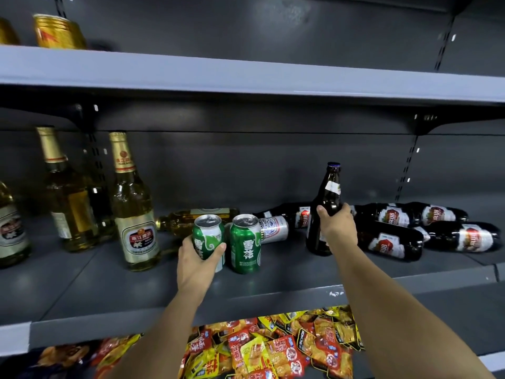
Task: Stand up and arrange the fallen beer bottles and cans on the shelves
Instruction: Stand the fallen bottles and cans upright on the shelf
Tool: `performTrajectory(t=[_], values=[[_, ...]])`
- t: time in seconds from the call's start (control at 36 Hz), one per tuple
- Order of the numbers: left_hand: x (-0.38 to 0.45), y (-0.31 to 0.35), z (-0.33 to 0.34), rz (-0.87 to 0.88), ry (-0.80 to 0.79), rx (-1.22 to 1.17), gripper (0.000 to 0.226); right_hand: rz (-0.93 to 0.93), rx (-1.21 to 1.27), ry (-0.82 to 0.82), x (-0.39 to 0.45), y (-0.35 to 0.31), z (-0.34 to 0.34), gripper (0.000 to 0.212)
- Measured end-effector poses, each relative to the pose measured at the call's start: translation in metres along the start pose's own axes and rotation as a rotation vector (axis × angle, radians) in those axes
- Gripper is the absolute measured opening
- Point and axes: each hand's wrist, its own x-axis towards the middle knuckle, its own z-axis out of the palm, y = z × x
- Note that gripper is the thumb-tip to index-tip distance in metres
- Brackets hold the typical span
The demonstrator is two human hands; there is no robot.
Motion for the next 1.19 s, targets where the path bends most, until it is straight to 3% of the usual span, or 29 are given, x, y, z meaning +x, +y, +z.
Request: performTrajectory(t=[0.08,0.14,0.17,0.19,0.25,0.33,0.42,0.61,0.75,0.92,1.14,1.19], values=[[-0.001,-0.001,-0.001,0.015,-0.001,0.017,0.058,-0.053,-0.159,0.204,-0.024,-0.001,0.002,0.069],[-0.001,-0.001,-0.001,0.021,0.003,0.024,0.057,-0.261,-0.187,0.467,-0.048,-0.004,0.007,0.052],[-0.001,-0.002,-0.001,0.022,0.004,0.029,0.057,-0.405,-0.179,0.52,-0.062,-0.008,0.011,0.048],[0.0,-0.002,0.0,0.021,0.005,0.037,0.057,-0.534,-0.167,0.501,-0.073,-0.01,0.018,0.049],[0.001,-0.001,0.0,0.017,0.011,0.068,0.055,-0.647,-0.085,0.259,-0.095,-0.015,0.034,0.057],[0.001,0.001,-0.002,0.015,0.03,0.126,0.057,-0.494,-0.016,-0.194,-0.122,-0.025,0.058,0.08],[0.0,0.003,-0.006,0.01,0.046,0.161,0.059,-0.379,-0.028,-0.338,-0.136,-0.028,0.077,0.098],[-0.007,0.0,-0.02,0.011,0.095,0.178,0.058,-0.428,-0.22,-0.165,-0.135,-0.023,0.074,0.081],[-0.014,-0.001,-0.032,-0.004,0.155,0.209,0.06,-0.335,-0.201,0.013,-0.132,-0.014,0.053,0.072],[-0.023,-0.001,-0.054,-0.042,0.261,0.228,0.066,-0.24,-0.189,0.113,-0.119,-0.001,0.029,0.073],[-0.028,-0.004,-0.085,-0.062,0.343,0.255,0.073,-0.173,-0.185,0.119,-0.113,-0.001,0.033,0.084],[-0.027,-0.006,-0.094,-0.07,0.357,0.269,0.074,-0.19,-0.244,0.212,-0.117,-0.004,0.038,0.09]])
